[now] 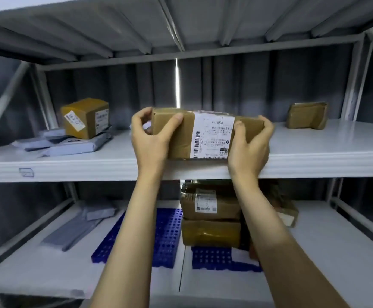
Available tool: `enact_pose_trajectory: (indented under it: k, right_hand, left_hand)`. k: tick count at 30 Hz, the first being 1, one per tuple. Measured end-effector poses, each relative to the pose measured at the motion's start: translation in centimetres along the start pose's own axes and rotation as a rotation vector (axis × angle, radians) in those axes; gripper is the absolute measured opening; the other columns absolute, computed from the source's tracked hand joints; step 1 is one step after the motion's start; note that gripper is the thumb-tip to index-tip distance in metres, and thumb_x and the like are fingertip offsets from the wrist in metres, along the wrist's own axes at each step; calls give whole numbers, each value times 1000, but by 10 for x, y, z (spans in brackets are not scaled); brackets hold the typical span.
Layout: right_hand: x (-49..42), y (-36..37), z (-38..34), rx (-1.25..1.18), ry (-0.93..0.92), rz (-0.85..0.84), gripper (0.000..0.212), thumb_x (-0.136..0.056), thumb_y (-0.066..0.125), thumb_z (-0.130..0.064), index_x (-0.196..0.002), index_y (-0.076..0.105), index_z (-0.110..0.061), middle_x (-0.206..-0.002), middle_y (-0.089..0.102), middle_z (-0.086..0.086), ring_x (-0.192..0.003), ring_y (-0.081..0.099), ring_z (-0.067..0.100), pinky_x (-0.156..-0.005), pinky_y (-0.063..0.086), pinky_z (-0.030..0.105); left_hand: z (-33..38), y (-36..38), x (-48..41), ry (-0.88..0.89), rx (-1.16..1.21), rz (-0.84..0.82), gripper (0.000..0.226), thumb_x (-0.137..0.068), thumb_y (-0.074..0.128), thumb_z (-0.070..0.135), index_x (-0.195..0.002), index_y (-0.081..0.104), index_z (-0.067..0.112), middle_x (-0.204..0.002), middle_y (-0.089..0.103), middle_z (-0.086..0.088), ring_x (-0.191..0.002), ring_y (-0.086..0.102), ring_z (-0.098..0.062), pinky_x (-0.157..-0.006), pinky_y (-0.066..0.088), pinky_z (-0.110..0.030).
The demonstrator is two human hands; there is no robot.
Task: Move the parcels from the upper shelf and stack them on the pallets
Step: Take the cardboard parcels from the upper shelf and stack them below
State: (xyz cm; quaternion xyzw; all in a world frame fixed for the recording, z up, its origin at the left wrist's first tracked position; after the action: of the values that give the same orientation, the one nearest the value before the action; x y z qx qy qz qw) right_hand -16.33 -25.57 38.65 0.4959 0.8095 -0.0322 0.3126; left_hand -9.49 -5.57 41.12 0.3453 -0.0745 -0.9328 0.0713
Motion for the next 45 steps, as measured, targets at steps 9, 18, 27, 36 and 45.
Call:
enact_pose_trajectory:
  k: [9,18,27,36,45]
  right_hand:
    - [98,-63,-5,-236,-176,66,27,-93,52,-19,-116,55,-5,-91,56,-14,-81,55,-9,-69,42,9]
    - [137,-63,106,167,185,-561,54,-76,69,-57,-122,54,-32,-117,58,-11,-105,55,7,-80,48,24]
    - [189,-46,158,186,233,-1070,99,-63,88,-34,-145,31,-39,-141,45,-15,-127,44,1,-96,44,17]
    - [164,-66,227,-193,793,-553,84,-49,85,-33,-126,52,-24,-119,66,4,-104,67,19,-85,57,38]
    - [148,-56,263,-380,927,-494,64,-68,77,-20,-127,53,-18,-118,68,6,-105,68,19,-84,58,41]
  left_hand:
    - [-27,-85,79,-146,171,-10,68,-60,73,51,-121,58,22,-117,64,-2,-99,64,-14,-76,53,-27]
    - [-95,-119,131,-250,-136,-123,76,-54,83,45,-123,56,28,-117,62,10,-97,61,1,-77,55,-27]
    - [-119,-53,173,-49,-508,-666,100,-53,91,45,-138,39,37,-128,48,20,-121,46,-5,-99,48,-36]
    - [-187,-39,177,-434,-501,-622,120,-49,81,66,-148,18,40,-150,30,14,-135,34,-8,-107,41,-42]
    - [-251,-45,180,-855,-267,-366,108,-45,86,58,-139,40,29,-126,56,3,-104,63,-11,-85,53,-30]
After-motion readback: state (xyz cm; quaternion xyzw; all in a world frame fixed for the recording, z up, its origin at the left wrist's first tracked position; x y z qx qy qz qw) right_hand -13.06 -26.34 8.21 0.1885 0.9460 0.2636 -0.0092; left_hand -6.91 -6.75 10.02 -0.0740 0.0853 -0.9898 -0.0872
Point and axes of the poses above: each hand's wrist, its own x-axis away from the middle knuckle, its own y-axis out of the palm, z = x × y, the point moved 6 cm from there along -x, towards the middle knuckle
